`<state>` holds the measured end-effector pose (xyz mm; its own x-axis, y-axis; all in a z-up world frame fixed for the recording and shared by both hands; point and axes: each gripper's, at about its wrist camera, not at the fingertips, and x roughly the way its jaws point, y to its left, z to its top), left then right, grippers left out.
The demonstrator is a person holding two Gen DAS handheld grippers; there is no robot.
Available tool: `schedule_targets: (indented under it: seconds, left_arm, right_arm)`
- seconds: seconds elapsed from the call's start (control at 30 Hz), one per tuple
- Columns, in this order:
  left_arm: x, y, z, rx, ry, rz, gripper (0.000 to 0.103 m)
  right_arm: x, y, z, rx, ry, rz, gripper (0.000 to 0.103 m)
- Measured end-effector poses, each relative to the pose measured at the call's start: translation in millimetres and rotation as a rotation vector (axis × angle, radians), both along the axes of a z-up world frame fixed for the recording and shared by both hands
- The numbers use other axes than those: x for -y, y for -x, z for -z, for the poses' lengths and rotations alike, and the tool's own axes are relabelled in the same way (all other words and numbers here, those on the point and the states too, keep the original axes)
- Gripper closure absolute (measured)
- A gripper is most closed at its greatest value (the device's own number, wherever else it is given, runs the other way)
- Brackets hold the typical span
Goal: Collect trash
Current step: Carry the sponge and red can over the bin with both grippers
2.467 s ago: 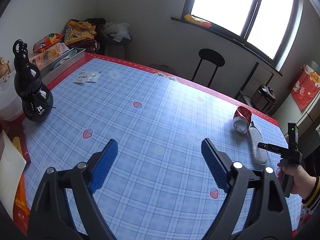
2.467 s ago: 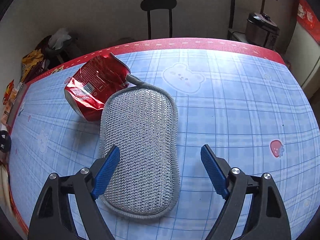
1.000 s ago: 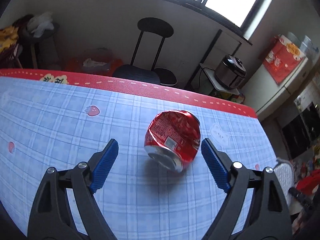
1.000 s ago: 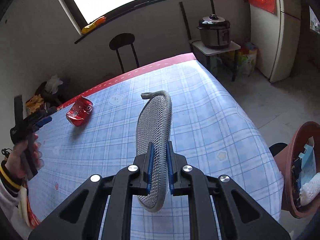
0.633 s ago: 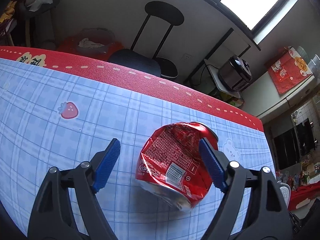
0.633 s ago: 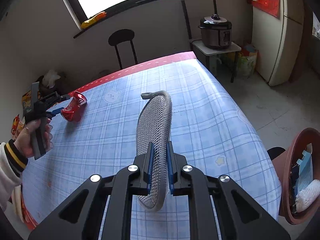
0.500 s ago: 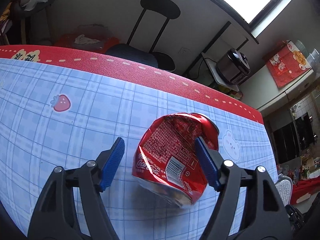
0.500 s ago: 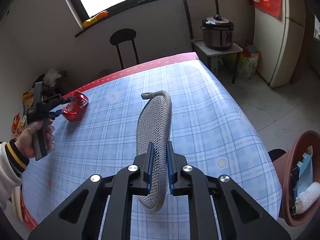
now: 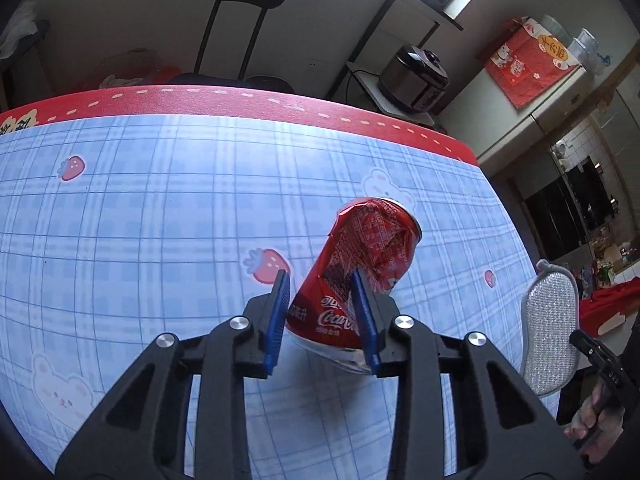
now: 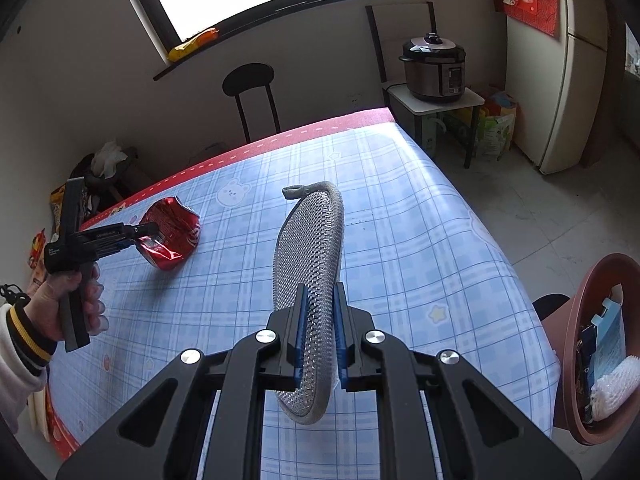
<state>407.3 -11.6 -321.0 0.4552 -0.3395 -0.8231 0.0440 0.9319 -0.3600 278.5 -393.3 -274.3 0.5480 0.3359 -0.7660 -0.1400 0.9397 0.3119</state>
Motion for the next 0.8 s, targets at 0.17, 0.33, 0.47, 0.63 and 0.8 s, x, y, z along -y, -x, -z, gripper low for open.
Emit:
schedule_targets:
  seconds: [0.17,0.33,0.47,0.63,0.8]
  left_arm:
    - [32,31,-14,0.038,-0.081,0.079,0.071]
    - [48,69,-37,0.090,-0.129,0.076,0.071]
    - [54,99,-59,0.137,-0.140,0.045,0.071]
    - [63,135,-95,0.202,-0.137,0.005,0.071]
    - [78,165,-130,0.259,-0.133,-0.005,0.071]
  right_arm:
    - [11,10,-9,0.019,-0.018,0.018,0.090]
    - [22,23,-19,0.045,-0.038,0.026,0.090]
    - [27,32,-29,0.075,-0.046,0.023,0.090]
    - [40,45,-44,0.115,-0.072,0.033,0.090]
    - [64,64,-60,0.154,-0.080,0.057,0.090]
